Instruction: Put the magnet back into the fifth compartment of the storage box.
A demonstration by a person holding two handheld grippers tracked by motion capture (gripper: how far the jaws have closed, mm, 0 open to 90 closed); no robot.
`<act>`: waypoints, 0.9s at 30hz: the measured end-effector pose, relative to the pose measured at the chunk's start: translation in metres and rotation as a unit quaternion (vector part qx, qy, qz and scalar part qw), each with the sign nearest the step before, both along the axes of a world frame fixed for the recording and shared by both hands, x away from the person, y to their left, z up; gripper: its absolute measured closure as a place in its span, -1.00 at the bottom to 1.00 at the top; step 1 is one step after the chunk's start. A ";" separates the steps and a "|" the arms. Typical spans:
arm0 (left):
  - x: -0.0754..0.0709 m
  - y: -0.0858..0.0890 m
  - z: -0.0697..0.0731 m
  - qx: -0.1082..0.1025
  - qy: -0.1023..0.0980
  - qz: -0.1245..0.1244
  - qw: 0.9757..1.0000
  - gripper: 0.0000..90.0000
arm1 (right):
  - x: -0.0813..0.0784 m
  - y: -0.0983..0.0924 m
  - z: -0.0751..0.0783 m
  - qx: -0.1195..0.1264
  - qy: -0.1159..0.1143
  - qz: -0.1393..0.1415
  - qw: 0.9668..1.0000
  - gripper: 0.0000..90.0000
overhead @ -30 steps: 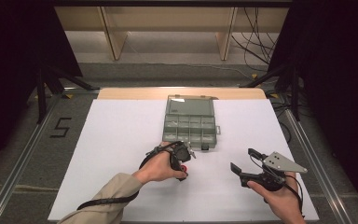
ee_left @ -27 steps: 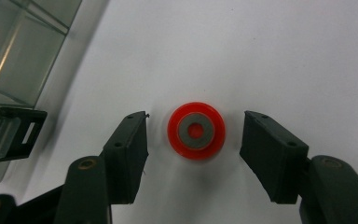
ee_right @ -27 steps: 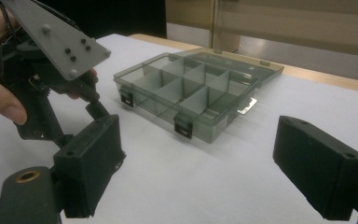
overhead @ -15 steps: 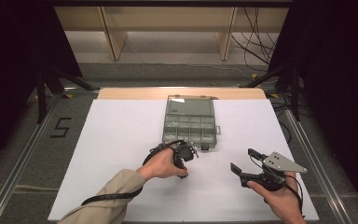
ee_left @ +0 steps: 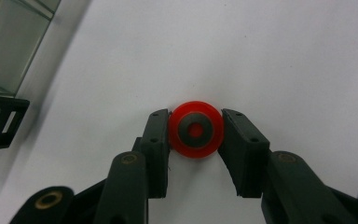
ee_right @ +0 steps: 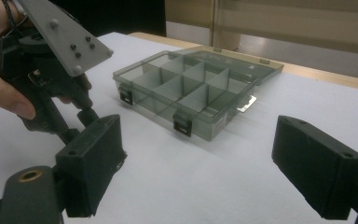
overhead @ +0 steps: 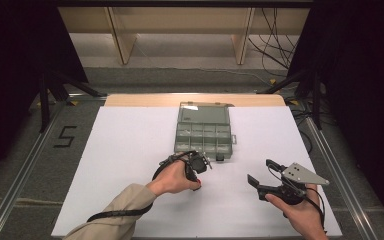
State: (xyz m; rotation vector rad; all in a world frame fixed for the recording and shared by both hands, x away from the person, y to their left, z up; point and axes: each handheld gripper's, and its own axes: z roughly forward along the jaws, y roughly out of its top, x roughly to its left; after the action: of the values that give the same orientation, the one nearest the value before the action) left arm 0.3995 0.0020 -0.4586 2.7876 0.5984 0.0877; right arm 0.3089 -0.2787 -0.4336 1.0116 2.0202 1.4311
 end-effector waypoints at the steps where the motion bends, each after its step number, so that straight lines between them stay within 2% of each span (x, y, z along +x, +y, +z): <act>1: 0.000 0.001 0.000 -0.003 -0.001 0.001 1.000 0.40 | 0.000 0.000 0.000 -0.001 -0.001 -0.004 1.000 -0.63; 11: 0.003 0.009 0.010 -0.015 -0.013 0.011 1.000 0.40 | -0.001 0.000 0.001 0.000 0.001 -0.009 1.000 -0.62; 13: 0.002 0.010 0.012 -0.029 -0.018 0.026 0.999 0.40 | 0.000 0.000 0.000 0.005 -0.001 -0.007 1.000 -0.62; 15: 0.003 0.012 0.016 -0.023 -0.021 0.020 0.999 0.40 | 0.000 0.000 0.000 0.007 0.001 -0.007 1.000 -0.62; 17: 0.003 0.013 0.018 -0.036 -0.025 0.032 0.999 0.40 | 0.000 0.000 0.000 0.006 -0.001 -0.006 1.000 -0.62; 27: 0.007 0.018 0.027 -0.041 -0.035 0.042 0.998 0.40 | 0.000 0.000 0.000 0.007 -0.001 -0.008 1.000 -0.62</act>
State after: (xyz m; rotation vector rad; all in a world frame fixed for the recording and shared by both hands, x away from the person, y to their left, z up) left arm 0.4068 0.0202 -0.4317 2.6682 0.6852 0.1727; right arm 0.3089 -0.2787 -0.4334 1.0304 1.9989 1.4395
